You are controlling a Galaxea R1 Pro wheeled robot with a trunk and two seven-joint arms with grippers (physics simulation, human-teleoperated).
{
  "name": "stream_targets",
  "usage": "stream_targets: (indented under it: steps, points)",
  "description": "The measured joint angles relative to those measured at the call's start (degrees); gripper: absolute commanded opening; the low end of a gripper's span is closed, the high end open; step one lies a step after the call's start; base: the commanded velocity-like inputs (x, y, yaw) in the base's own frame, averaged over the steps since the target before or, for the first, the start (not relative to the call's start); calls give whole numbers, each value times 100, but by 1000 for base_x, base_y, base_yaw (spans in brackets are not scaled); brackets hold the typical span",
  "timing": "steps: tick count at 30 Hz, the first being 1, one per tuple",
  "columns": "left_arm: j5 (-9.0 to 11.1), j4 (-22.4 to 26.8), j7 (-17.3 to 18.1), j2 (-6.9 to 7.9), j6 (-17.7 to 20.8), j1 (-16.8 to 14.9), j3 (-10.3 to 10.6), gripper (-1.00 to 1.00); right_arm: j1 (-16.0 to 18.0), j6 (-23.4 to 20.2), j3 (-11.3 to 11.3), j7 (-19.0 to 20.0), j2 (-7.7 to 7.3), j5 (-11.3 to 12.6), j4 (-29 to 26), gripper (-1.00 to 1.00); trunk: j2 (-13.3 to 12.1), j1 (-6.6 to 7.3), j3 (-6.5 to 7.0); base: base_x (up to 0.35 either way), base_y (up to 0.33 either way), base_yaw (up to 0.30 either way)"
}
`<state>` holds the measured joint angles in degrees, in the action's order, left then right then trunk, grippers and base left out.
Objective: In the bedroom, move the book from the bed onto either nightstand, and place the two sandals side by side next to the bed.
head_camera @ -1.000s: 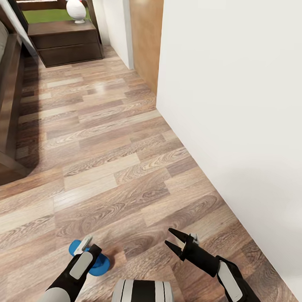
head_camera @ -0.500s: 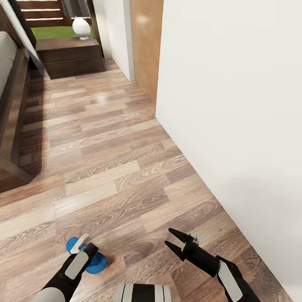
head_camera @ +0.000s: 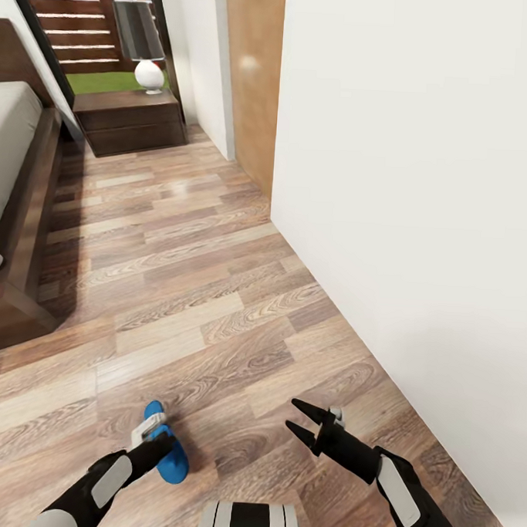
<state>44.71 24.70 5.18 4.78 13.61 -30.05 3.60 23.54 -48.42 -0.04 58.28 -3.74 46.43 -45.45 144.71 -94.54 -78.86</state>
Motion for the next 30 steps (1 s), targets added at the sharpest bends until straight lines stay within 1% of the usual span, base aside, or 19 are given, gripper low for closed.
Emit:
stream_targets:
  steps: [1, 2, 4, 5, 7, 8, 9, 10, 11, 12, 14, 16, 21, 25, 29, 30]
  points:
    - [-59, -177, 419, 117, -3, 0, 15, -100, 0, 8, 6, -13, 6, -8, 3, 100, -1, 3, 22, 0, 0, 0]
    - [-73, -221, 565, 164, -3, -1, 23, -100, 0, 10, 7, -19, 8, -9, 5, 100, -3, 5, 44, 0, 0, 0]
    - [-257, -339, 1111, 329, -4, -1, 61, -100, 0, 18, 10, -36, 12, -19, 24, 100, -5, 10, 89, 0, 0, 0]
    - [-405, -397, 1365, 384, -7, 0, 78, -100, 0, 22, 10, -41, 13, -23, 38, 100, -7, 13, 111, 0, 0, 0]
    - [-1000, -627, 2041, 458, -50, 1, 108, -100, 0, 134, 16, -55, 19, -52, 60, 100, -9, 18, 155, 0, 0, 0]
    - [-1170, -675, 2223, 470, -73, 2, 102, -100, 0, 228, 20, -58, 21, -106, 76, 100, -11, 21, 177, 0, 0, 0]
    - [-1348, -720, 2453, 481, -95, 1, 100, -100, 0, 429, 28, -65, 25, -289, 150, 100, -12, 23, 200, 0, 0, 0]
    - [-1420, -738, 2567, 488, -105, 0, 90, -100, 0, 593, 32, -73, 36, -477, 240, 100, -13, 26, 222, 0, 0, 0]
    - [-1468, -750, 2639, 499, -113, -1, 84, -100, 0, 756, 37, -79, 78, -689, 336, 100, -15, 28, 244, 0, 0, 0]
    - [-1500, -757, 2686, 534, -125, -1, 79, -100, -1, 901, 37, -79, 155, -902, 418, 100, -16, 31, 266, 0, 0, 0]
    - [-1537, -772, 2732, 651, -164, -2, 76, -100, 0, 1104, 27, -85, 336, -1294, 538, 100, -19, 36, 311, 0, 0, 0]
    - [-1545, -778, 2738, 697, -225, 2, 81, -100, 0, 1173, 18, -82, 402, -1442, 646, 100, -22, 41, 355, 0, 0, 0]
    - [-1548, -779, 2720, 717, -256, 3, 84, -100, 0, 1331, -14, -87, 420, -1509, 782, 100, -28, 54, 466, 0, 0, 0]
    - [-1550, -786, 2578, 719, -252, 4, 84, -100, 0, 1500, -39, -98, 427, -1518, 1114, 100, -34, 64, 554, 0, 0, 0]
    - [-1547, -788, 2481, 719, -251, 1, 86, -100, 0, 1557, -44, -310, 418, -1523, 1214, 100, -39, 75, 643, 0, 0, 0]
    - [-1547, -788, 2472, 718, -255, 2, 90, -100, 0, 1639, -47, -363, 405, -1520, 1224, 100, -40, 77, 665, 0, 0, 0]
